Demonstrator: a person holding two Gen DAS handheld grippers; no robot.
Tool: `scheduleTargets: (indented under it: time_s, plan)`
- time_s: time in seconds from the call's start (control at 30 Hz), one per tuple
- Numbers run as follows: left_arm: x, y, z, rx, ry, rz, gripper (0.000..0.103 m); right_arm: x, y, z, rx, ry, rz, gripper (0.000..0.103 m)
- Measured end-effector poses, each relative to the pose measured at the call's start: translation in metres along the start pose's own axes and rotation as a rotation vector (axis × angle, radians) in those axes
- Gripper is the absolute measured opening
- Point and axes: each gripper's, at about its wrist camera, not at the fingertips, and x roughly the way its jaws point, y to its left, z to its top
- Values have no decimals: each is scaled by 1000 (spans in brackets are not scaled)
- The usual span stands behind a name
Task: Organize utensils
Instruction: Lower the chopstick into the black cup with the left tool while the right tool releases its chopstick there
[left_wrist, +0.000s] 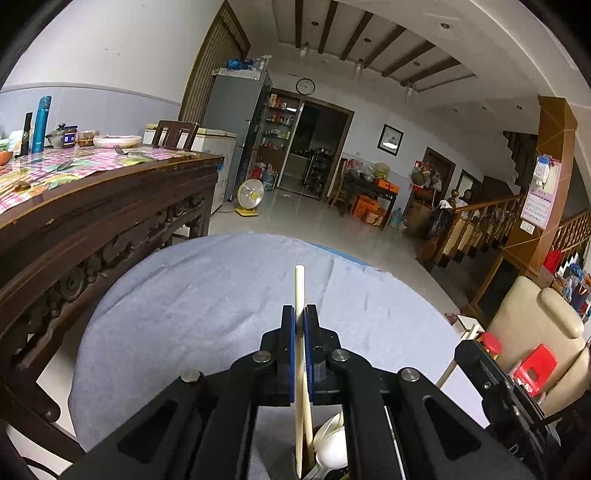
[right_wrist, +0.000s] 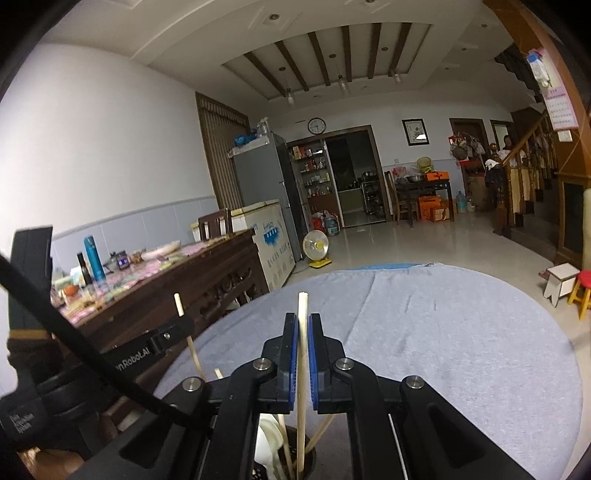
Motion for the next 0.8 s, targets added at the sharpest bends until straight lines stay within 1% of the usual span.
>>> scheduleTargets:
  time_s: [0.4, 0.8]
  plan:
    - [7, -4, -18, 22, 40, 17, 5, 1, -5, -27, -31, 57, -21, 6]
    - [16, -3, -28, 30, 95, 22, 5, 3, -5, -40, -39, 103, -17, 6]
